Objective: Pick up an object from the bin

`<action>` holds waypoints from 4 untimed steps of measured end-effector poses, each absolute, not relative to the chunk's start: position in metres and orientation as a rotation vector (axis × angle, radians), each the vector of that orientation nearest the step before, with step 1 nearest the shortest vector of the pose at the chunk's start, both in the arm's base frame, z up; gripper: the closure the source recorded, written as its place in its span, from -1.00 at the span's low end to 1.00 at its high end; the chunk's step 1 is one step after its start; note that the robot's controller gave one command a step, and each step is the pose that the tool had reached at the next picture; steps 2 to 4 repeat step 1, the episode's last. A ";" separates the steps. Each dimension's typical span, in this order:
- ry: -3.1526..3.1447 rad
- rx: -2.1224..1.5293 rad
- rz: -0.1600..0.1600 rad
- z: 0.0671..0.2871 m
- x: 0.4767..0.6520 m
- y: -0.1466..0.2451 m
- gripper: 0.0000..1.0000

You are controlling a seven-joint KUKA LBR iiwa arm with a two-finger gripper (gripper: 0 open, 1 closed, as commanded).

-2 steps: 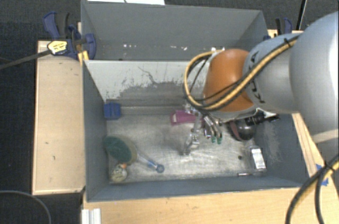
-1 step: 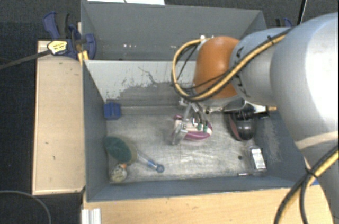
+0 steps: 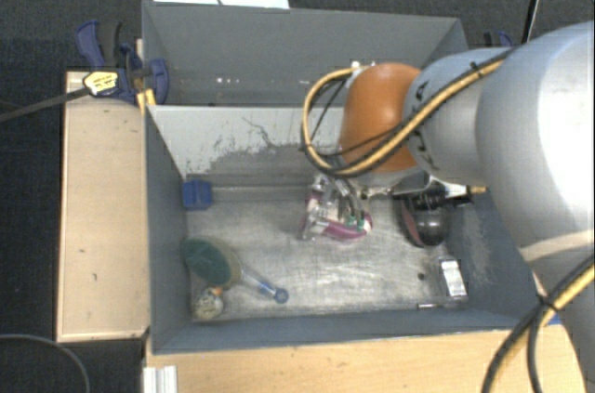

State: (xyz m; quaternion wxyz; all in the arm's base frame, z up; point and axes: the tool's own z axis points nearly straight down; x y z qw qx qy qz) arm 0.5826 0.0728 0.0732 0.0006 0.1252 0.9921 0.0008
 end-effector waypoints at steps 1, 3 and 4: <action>3.104 0.428 0.006 0.213 0.577 0.096 1.00; 3.104 0.428 0.006 0.213 0.577 0.096 1.00; 3.104 0.428 0.006 0.213 0.577 0.096 1.00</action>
Offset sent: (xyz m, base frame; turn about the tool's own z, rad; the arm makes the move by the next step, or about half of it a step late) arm -0.0073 0.0217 0.1347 0.0261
